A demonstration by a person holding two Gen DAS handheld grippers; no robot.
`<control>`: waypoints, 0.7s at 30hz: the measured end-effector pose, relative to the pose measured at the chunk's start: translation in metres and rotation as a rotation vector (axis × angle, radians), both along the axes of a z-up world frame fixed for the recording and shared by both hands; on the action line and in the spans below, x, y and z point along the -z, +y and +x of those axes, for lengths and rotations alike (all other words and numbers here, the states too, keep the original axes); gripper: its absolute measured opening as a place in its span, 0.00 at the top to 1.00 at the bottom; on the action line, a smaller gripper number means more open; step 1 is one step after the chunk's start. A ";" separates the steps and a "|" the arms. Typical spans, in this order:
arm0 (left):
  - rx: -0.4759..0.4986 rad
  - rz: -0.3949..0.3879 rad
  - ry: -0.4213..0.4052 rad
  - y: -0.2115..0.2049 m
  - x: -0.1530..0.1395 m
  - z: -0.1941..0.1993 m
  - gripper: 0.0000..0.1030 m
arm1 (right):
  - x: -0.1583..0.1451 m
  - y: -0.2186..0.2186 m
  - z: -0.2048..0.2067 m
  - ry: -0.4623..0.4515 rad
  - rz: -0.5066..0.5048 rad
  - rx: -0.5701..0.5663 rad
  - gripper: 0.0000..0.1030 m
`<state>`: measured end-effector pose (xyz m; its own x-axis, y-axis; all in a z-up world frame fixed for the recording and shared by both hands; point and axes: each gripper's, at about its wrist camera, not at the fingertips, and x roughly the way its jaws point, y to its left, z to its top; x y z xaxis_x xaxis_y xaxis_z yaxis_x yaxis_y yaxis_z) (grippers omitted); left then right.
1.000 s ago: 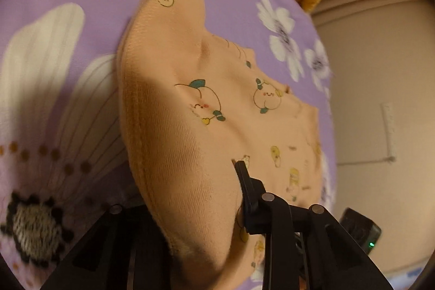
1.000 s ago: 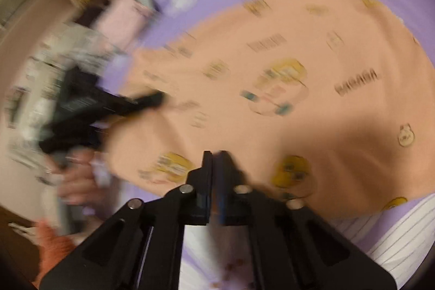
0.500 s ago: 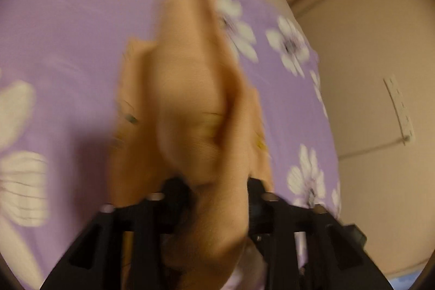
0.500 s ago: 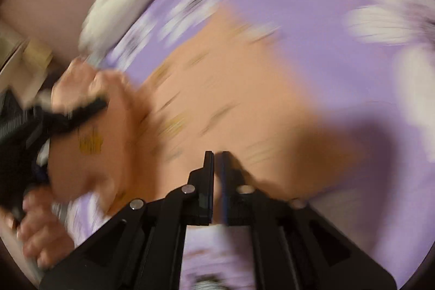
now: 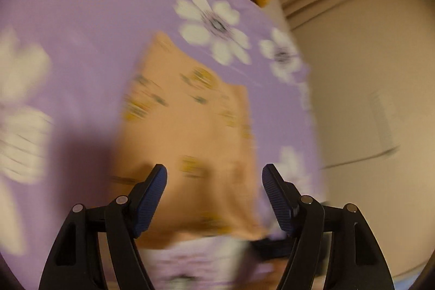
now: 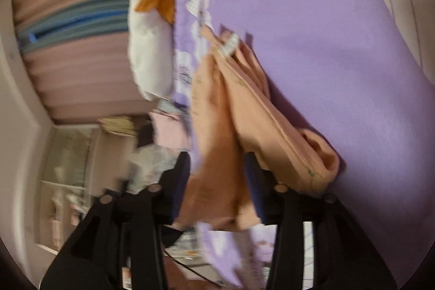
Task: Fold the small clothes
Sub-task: 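Grasp the onesie hem with the right gripper and fold it toward the collar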
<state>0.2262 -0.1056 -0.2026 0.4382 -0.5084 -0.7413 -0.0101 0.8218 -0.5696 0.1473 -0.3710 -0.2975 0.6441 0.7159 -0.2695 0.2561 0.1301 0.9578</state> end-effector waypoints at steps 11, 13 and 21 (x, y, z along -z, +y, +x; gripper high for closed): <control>-0.062 0.289 0.012 0.017 0.049 -0.082 0.31 | -0.016 0.033 0.032 0.086 -0.179 -0.091 0.52; -0.073 0.310 -0.007 0.010 0.046 -0.081 0.31 | -0.030 0.043 0.045 0.088 -0.274 -0.108 0.53; 0.024 0.441 0.028 -0.025 0.062 -0.071 0.31 | -0.044 0.053 0.075 -0.047 -0.418 -0.211 0.85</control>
<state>0.1552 -0.1310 -0.2650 0.4064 -0.1506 -0.9012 0.0015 0.9864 -0.1641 0.2228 -0.3181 -0.2532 0.5150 0.6687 -0.5363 0.1401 0.5515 0.8223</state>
